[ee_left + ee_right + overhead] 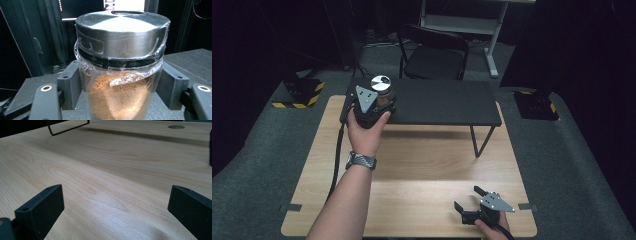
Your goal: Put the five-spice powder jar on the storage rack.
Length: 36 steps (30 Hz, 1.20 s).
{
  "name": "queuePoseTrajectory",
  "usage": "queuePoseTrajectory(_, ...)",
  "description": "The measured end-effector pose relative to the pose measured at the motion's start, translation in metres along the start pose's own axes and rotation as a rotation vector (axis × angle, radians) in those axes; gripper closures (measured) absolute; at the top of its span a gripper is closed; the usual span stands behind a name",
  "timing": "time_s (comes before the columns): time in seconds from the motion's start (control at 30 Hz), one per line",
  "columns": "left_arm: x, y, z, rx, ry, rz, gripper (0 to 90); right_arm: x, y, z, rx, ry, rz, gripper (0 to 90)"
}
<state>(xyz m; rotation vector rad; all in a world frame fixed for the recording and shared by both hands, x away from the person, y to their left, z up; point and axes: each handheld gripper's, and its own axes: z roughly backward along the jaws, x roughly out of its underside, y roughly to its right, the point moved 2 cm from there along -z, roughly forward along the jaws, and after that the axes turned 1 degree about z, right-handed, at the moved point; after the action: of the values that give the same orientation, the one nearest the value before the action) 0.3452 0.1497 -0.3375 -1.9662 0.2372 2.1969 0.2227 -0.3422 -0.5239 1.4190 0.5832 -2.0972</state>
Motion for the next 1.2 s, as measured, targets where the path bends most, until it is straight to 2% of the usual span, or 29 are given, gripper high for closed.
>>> queuePoseTrajectory(0.33, 0.002, 0.003, -0.007, -0.008, -0.014, -0.012, 30.7, 0.001, 0.000, 0.001, 0.001, 0.007, -0.002, 0.4)
queuePoseTrajectory(0.6, 0.004, -0.003, -0.012, 0.007, -0.017, 0.005, 30.5, 0.001, 0.000, 0.001, 0.000, 0.006, -0.002, 0.4)
queuePoseTrajectory(0.9, 0.005, -0.004, -0.012, 0.010, -0.010, -0.008, 30.0, 0.001, 0.000, 0.001, 0.003, 0.004, -0.005, 0.4)
queuePoseTrajectory(1.07, 0.007, -0.008, -0.010, 0.007, -0.008, 0.003, 22.0, 0.001, 0.000, 0.001, 0.002, 0.006, -0.004, 0.4)
queuePoseTrajectory(1.13, 0.008, -0.010, -0.008, 0.013, -0.008, 0.010, 17.2, 0.001, 0.000, 0.001, 0.000, 0.006, -0.002, 0.4)
queuePoseTrajectory(1.2, 0.012, -0.010, -0.004, 0.000, 0.008, 0.010, 9.4, 0.001, 0.000, 0.001, 0.000, 0.005, -0.004, 0.4)
